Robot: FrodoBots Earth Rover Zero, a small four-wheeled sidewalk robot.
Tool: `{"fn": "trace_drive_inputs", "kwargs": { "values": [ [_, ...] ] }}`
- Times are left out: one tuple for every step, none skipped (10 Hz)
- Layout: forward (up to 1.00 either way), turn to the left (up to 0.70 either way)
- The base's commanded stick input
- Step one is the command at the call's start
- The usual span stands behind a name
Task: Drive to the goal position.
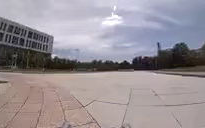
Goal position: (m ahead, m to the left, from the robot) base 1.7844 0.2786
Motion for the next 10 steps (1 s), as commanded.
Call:
{"fn": "trace_drive_inputs", "kwargs": {
  "values": [
    [0.70,0.00],
    [0.70,0.00],
    [0.70,0.00],
    [0.70,0.00],
    [0.70,0.00],
    [0.70,0.00],
    [0.70,0.00],
    [0.70,0.00],
    [0.70,0.00],
    [0.70,0.00]
  ]
}}
